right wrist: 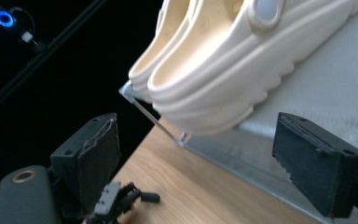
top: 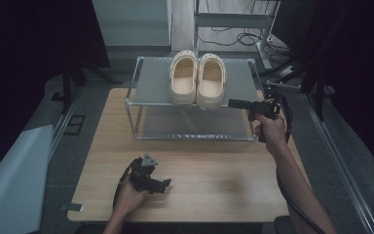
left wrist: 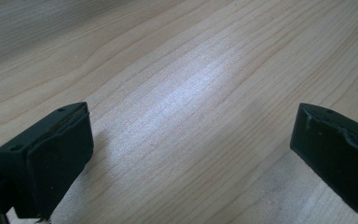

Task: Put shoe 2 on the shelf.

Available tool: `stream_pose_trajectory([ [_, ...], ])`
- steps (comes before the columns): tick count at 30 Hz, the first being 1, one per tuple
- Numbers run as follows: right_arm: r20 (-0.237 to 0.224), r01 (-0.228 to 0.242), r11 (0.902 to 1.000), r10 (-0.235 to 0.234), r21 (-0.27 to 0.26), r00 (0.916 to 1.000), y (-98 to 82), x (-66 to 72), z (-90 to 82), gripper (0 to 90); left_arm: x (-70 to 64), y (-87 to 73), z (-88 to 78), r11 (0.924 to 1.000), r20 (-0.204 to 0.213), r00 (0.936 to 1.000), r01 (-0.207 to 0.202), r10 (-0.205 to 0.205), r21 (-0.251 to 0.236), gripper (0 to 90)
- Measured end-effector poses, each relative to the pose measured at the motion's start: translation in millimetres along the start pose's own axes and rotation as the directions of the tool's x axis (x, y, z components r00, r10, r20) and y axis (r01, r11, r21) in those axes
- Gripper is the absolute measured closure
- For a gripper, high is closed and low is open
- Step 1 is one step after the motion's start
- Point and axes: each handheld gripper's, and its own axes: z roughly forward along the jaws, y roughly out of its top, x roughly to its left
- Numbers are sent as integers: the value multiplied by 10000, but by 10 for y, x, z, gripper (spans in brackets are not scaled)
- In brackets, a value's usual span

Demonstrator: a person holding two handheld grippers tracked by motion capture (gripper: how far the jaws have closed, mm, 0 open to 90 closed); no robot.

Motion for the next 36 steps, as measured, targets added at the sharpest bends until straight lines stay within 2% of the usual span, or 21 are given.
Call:
stream_pose_trajectory([
  [8, -80, 469, 9986, -467, 247, 9989, -212, -8, -117, 133, 0, -2, 6, 10000, -13, 10000, -12, 12, 27, 0],
  [11, 28, 649, 9973, -650, 334, 9979, -295, -32, -164, 132, -1, -2, 6, 10000, -16, 10000, -1, 1, 22, 0],
  [18, 153, 672, 9973, -677, 301, 9976, -529, -134, -303, 127, 11, -8, 3, 9998, -31, 9998, 175, -175, -29, 0],
  [22, 435, 823, 9962, -835, 281, 9956, -651, -193, -398, 125, 13, -8, 2, 9998, -11, 9998, 182, -182, -45, 0],
  [26, 843, 1114, 9930, -1145, 396, 9898, -776, -225, -513, 125, 20, -12, -1, 9998, -8, 9998, 181, -181, -40, 0],
  [32, 1550, 1548, 9870, -1598, 439, 9749, -958, -268, -639, 81, 18, -21, -2, 9997, -35, 9998, 214, -214, -97, 0],
  [36, 2130, 1874, 9783, -2022, 879, 9559, -1089, -298, -683, 20, 24, -27, -10, 9998, -65, 9998, 179, -180, -62, 0],
])
